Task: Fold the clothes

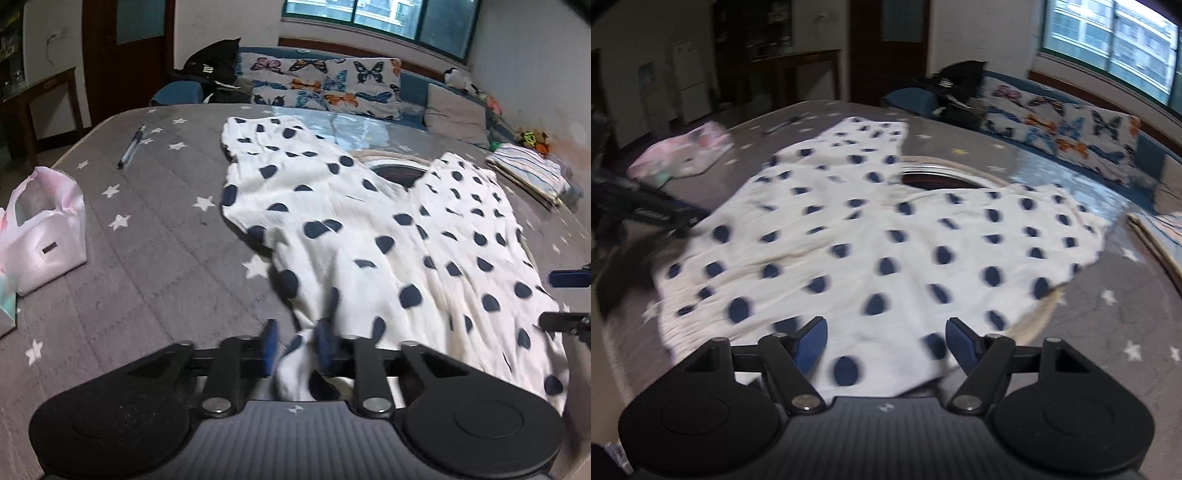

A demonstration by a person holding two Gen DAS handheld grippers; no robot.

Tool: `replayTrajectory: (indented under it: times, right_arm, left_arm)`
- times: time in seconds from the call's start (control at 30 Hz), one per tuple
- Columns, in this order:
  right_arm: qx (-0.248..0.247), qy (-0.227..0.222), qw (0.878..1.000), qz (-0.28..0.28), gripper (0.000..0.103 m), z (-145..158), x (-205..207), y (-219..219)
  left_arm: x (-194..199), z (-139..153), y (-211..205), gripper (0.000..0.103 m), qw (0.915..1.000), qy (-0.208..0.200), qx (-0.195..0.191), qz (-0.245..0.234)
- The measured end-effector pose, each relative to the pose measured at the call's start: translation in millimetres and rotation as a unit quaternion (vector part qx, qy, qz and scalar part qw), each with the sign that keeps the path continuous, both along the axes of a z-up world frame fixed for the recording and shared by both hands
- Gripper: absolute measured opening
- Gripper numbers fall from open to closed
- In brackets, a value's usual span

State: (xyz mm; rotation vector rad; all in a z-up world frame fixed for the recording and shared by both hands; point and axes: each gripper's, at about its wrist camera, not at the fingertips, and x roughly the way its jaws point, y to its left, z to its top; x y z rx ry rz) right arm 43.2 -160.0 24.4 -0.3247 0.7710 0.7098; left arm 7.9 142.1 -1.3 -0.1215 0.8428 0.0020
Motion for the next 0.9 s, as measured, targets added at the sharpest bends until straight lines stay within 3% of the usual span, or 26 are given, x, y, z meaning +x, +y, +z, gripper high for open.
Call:
replayTrajectory:
  times: [0.1,0.27,0.5,0.57,0.63,0.7,0.9]
  right_arm:
    - [-0.018,-0.005,0.999,0.026,0.069,-5.4,-12.1,8.6]
    - [-0.048,0.002,0.998,0.044,0.069,-16.2,-23.6,2.9]
    - [-0.022,0.004,0.999,0.044,0.069,3.6,-32.2,-1.7]
    - [-0.017,0.005,0.998,0.063,0.069,7.4,-43.2,2.0]
    - [-0.014,0.003,0.996,0.083,0.069,10.7,-55.5,6.5]
    - [-0.011,0.005,0.995,0.1,0.069,12.0,-65.6,11.5]
    - [-0.04,0.003,0.989,0.14,0.06,-2.3,-91.1,33.7]
  left_arm:
    - [-10.0,3.8,-2.3,0.006,0.9998,0.013,0.014,0.0]
    - [-34.1,4.9,4.4,0.005,0.9987,0.037,0.035,0.006]
    - [-48.7,9.0,14.2,0.009,0.9992,0.032,0.016,0.018]
    - [-50.2,14.2,16.1,0.019,0.9993,0.023,0.013,0.026]
    - [-50.1,17.4,16.7,0.052,0.999,0.017,0.013,0.038]
    - [-48.4,16.2,15.6,0.056,0.999,0.017,0.01,0.04]
    - [-44.3,10.3,10.2,0.052,0.9992,0.02,-0.008,0.034]
